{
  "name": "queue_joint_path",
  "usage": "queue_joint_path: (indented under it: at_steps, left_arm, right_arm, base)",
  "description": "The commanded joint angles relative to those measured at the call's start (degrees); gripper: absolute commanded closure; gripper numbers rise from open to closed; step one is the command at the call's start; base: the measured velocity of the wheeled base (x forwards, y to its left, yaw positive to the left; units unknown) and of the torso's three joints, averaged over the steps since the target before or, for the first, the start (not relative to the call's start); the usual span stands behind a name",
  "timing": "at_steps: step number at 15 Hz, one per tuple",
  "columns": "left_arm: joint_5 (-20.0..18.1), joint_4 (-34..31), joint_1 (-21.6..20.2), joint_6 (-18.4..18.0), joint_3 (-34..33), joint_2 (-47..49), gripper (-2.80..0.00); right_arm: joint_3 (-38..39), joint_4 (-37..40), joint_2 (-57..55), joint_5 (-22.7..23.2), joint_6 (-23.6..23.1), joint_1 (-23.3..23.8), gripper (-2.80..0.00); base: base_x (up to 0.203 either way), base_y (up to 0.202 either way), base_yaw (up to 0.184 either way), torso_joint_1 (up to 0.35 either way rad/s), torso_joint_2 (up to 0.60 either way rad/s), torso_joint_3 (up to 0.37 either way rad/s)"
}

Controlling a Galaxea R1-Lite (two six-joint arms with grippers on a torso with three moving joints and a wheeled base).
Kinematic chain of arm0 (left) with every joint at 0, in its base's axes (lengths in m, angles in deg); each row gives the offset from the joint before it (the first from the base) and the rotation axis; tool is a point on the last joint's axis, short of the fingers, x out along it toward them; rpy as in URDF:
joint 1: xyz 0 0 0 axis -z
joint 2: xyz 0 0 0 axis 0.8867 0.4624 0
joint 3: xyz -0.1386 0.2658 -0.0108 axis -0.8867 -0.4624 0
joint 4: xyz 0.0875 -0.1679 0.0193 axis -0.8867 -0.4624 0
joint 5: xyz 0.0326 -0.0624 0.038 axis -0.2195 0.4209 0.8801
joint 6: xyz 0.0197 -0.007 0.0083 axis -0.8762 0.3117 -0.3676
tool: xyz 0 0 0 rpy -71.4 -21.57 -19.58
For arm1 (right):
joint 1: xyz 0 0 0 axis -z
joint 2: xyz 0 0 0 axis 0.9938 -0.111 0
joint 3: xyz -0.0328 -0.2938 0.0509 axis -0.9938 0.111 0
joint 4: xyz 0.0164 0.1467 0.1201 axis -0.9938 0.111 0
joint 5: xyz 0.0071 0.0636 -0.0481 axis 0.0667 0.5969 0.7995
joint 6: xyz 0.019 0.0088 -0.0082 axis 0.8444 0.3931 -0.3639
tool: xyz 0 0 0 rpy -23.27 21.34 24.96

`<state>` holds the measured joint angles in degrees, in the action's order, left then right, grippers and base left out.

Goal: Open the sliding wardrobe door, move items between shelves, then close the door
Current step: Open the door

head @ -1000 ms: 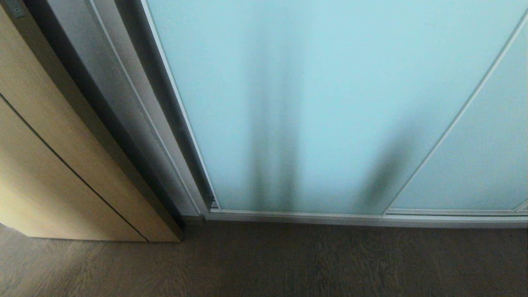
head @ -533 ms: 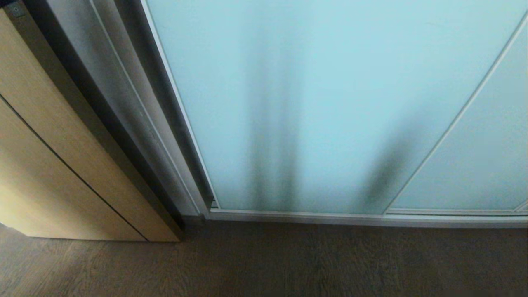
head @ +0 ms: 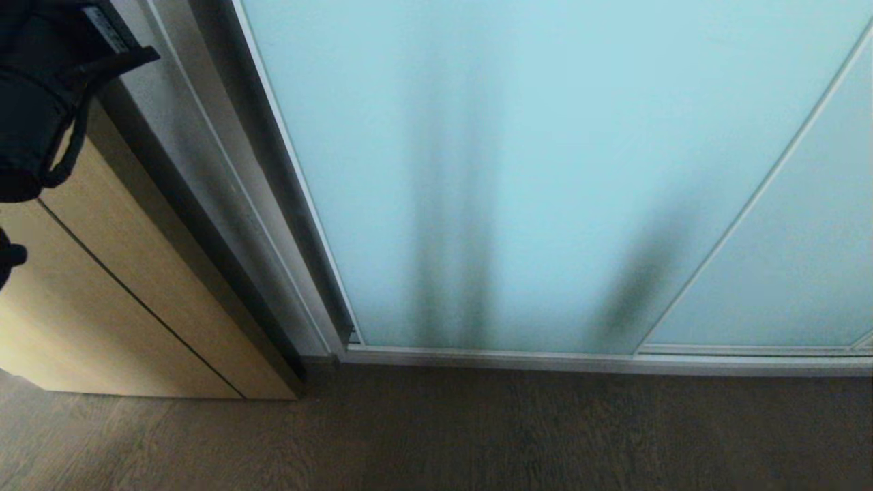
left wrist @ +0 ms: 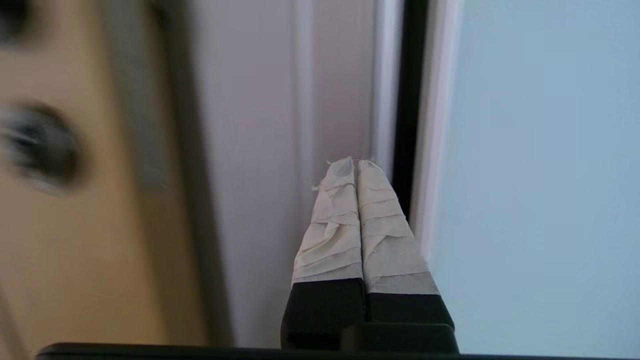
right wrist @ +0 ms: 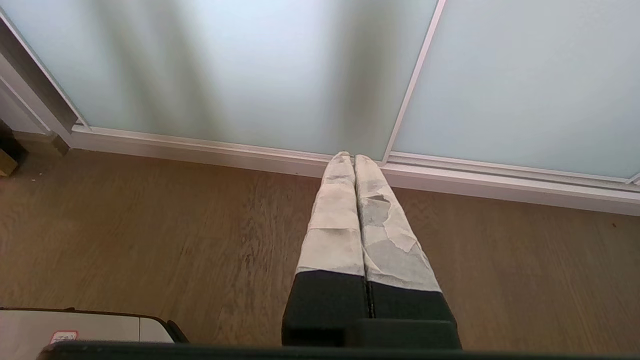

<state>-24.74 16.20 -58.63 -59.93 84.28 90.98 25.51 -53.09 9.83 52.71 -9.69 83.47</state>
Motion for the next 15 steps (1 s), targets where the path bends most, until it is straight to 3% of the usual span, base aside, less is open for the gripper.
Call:
queue_joint_path:
  at_steps: [1,6,15]
  left_arm:
    - [0.07,0.01,0.51,-0.01,2.18,4.26,0.00]
    - [0.97,-4.31,0.38,-0.09,11.91,8.35,0.00]
    - [1.19,-7.71,0.34,0.08,17.45,15.03,0.00]
  right_arm:
    - [0.00,-0.02,-0.07,0.00,-0.02,-0.02,0.00]
    - [0.00,-0.02,-0.07,0.00,-0.02,-0.02,0.00]
    - [0.00,-0.02,-0.07,0.00,-0.02,-0.02,0.00]
  base:
    - [0.000,0.000,0.000,0.000,0.00,0.000]
    - [0.000,0.000,0.000,0.000,0.00,0.000]
    - [0.000,0.000,0.000,0.000,0.00,0.000]
